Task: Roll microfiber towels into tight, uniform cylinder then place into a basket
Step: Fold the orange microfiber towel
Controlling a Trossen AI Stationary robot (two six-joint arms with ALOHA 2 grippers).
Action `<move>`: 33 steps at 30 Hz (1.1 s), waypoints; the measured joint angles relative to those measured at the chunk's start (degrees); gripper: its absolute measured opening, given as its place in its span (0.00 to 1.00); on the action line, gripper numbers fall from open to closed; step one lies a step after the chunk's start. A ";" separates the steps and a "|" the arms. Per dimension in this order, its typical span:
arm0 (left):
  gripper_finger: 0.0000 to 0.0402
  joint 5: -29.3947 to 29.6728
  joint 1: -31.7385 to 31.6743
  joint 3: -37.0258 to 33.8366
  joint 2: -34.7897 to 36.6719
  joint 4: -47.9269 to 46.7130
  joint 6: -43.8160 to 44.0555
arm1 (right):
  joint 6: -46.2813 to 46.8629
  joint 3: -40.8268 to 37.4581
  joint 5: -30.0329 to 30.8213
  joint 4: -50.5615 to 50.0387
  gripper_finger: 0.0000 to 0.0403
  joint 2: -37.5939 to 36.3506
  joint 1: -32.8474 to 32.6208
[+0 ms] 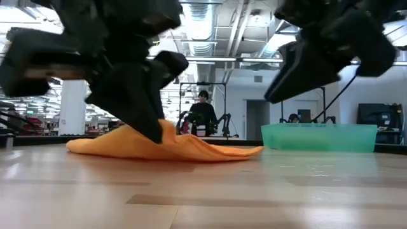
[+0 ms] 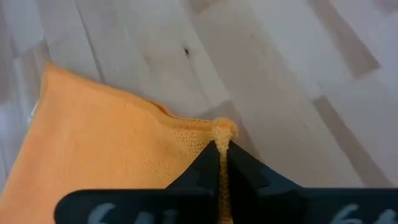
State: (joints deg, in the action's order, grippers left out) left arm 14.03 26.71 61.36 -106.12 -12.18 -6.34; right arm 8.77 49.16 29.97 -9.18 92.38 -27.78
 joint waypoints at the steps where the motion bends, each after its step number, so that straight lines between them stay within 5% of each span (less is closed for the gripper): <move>1: 0.01 0.47 0.62 0.00 0.32 -0.03 0.13 | -1.01 0.69 0.03 1.39 0.33 1.28 0.08; 18: 0.00 12.24 3.07 0.13 1.57 -5.13 1.56 | -9.18 11.79 -3.97 2.15 0.33 18.39 0.91; 33: 0.00 16.81 3.09 0.13 1.59 -6.85 2.81 | -8.78 13.82 -3.16 -3.41 0.33 20.43 1.98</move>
State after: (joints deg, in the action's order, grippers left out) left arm 30.84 29.80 61.49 -104.53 -19.03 -3.53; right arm -0.01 62.98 26.81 -12.60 112.81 -25.80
